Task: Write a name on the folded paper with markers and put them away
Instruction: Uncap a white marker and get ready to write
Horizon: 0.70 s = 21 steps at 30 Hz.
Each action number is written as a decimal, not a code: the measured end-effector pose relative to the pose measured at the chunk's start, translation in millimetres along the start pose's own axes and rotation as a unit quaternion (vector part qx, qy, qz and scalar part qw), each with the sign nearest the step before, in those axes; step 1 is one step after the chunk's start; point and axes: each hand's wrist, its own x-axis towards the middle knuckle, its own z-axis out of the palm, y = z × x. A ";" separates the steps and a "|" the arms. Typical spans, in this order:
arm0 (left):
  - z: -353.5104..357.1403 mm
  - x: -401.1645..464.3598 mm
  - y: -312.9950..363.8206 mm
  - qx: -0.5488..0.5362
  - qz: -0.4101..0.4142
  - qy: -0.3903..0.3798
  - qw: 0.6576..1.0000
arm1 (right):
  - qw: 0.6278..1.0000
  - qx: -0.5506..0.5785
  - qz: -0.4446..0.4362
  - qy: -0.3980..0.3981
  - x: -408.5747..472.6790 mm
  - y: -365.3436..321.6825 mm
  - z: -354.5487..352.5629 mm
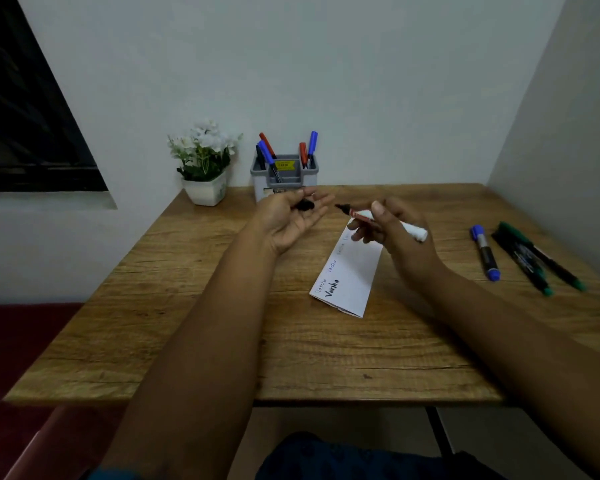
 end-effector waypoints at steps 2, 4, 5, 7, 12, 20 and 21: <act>1.5 -0.8 -1.9 -0.013 0.001 -0.006 1.000 | 0.999 -0.016 -0.016 -0.030 -0.5 -0.8 0.4; 2.8 -1.4 -4.2 -0.032 -0.007 -0.014 0.999 | 0.997 -0.062 -0.031 -0.031 0.1 -0.8 3.1; 3.8 -1.9 -5.5 -0.036 -0.011 -0.016 0.999 | 0.995 -0.087 -0.037 -0.027 1.1 -0.3 4.3; 6.7 -1.7 -9.2 -0.035 -0.019 -0.023 0.999 | 0.990 -0.132 -0.048 -0.027 2.4 2.0 3.3; 9.1 1.1 -15.2 -0.030 -0.032 -0.028 0.999 | 0.978 -0.188 -0.085 -0.036 0.4 3.2 1.4; 7.1 -1.6 -12.6 -0.047 -0.014 -0.028 0.998 | 0.980 -0.175 -0.092 0.006 2.3 5.3 -0.9; 7.3 -1.8 -13.1 -0.042 -0.014 -0.028 0.999 | 0.978 -0.182 -0.097 0.004 2.1 6.0 -1.1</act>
